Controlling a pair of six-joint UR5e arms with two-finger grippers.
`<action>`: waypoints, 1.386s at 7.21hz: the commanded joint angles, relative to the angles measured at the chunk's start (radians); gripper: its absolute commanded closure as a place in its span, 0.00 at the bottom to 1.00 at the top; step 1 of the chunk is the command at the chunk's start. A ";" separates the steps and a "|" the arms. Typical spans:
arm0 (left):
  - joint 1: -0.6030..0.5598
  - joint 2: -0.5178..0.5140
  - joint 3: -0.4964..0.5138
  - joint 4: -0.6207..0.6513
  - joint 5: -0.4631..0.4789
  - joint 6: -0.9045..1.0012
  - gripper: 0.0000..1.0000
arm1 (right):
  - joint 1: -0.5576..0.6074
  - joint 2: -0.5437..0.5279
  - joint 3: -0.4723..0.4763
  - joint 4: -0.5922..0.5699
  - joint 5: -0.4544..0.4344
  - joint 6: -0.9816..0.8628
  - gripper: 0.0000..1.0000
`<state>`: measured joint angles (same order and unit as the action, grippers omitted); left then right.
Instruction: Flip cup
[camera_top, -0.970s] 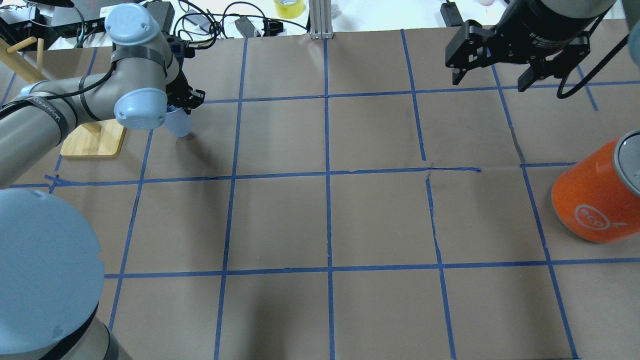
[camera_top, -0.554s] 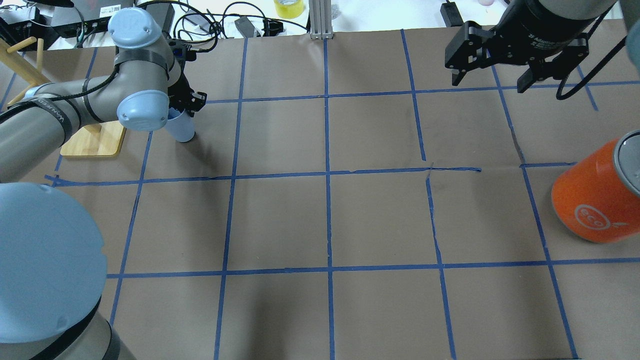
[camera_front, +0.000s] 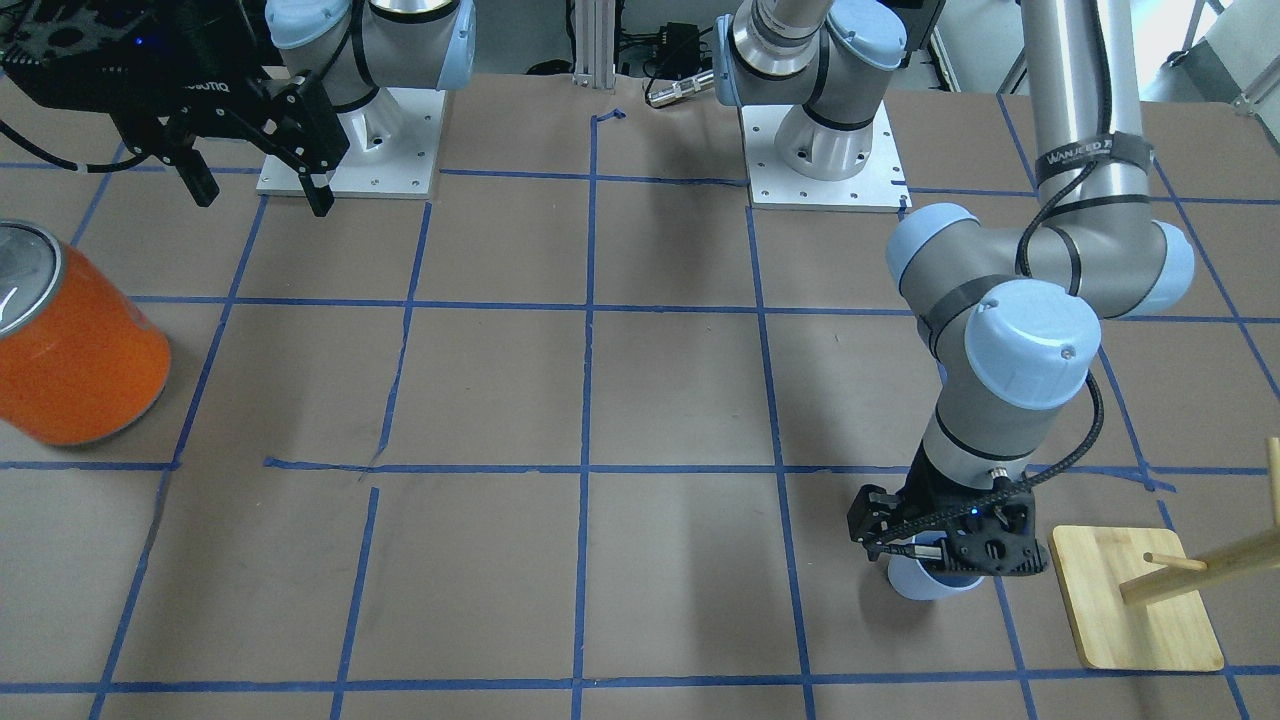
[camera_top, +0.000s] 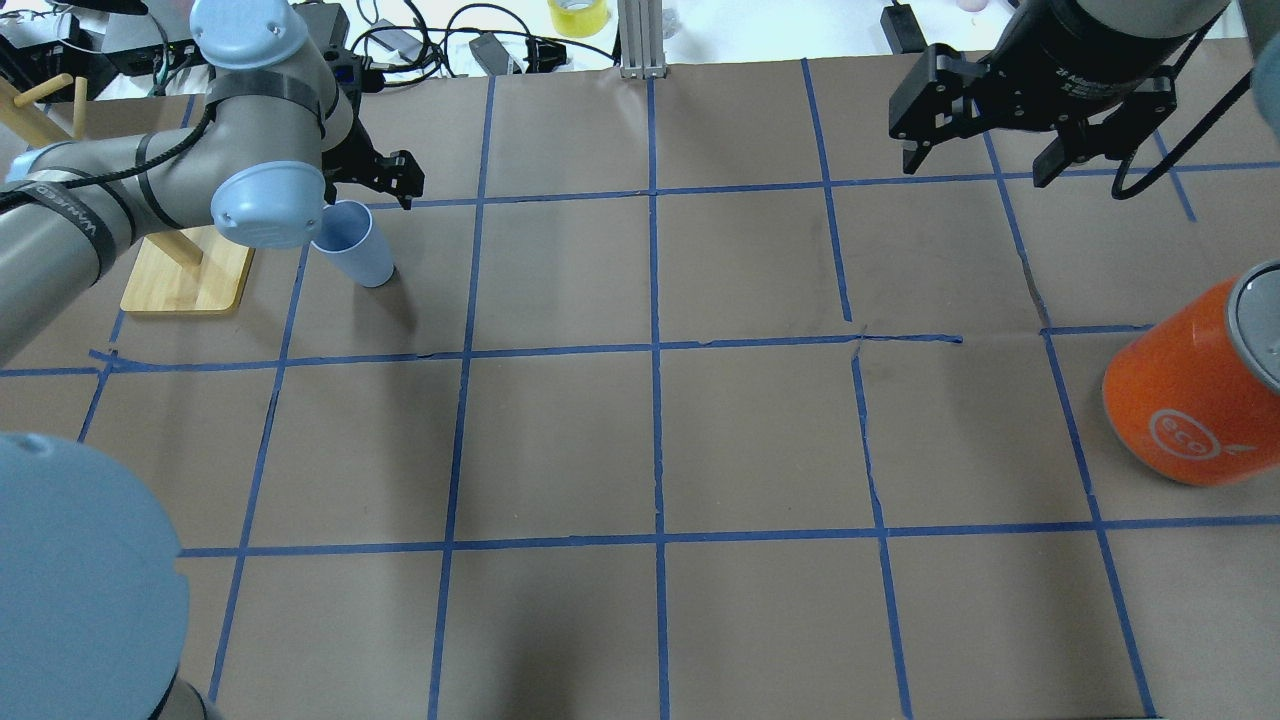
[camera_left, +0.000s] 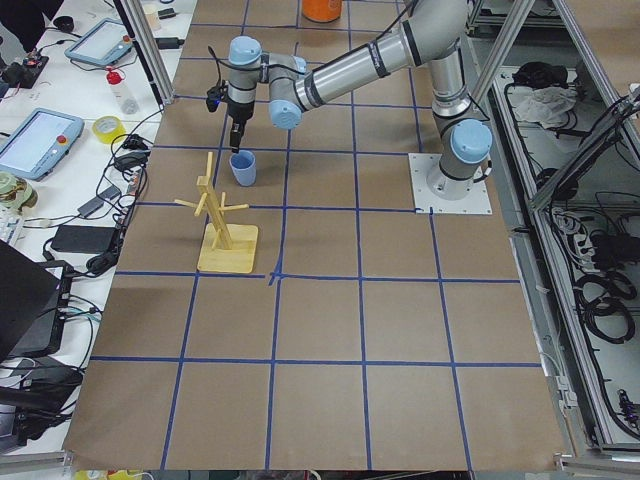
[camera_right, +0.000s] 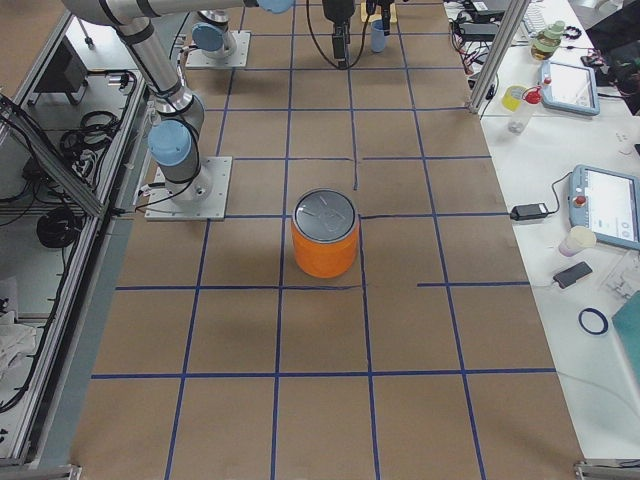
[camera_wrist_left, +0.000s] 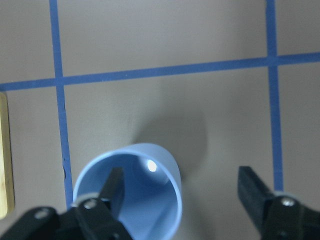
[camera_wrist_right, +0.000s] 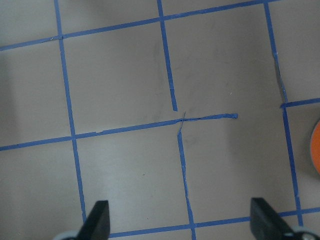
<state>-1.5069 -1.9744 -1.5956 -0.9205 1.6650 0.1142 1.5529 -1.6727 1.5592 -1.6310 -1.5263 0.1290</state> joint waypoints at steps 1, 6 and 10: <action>-0.141 0.138 0.081 -0.293 0.004 -0.233 0.00 | -0.001 0.002 -0.004 0.002 0.000 0.000 0.00; -0.048 0.362 0.217 -0.709 -0.078 -0.202 0.00 | -0.004 0.005 0.002 0.000 -0.003 -0.002 0.00; -0.033 0.410 0.115 -0.605 -0.062 -0.163 0.00 | -0.005 0.005 0.001 0.002 0.000 -0.002 0.00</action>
<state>-1.5412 -1.5737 -1.4611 -1.5693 1.5868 -0.0568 1.5479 -1.6674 1.5600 -1.6292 -1.5271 0.1273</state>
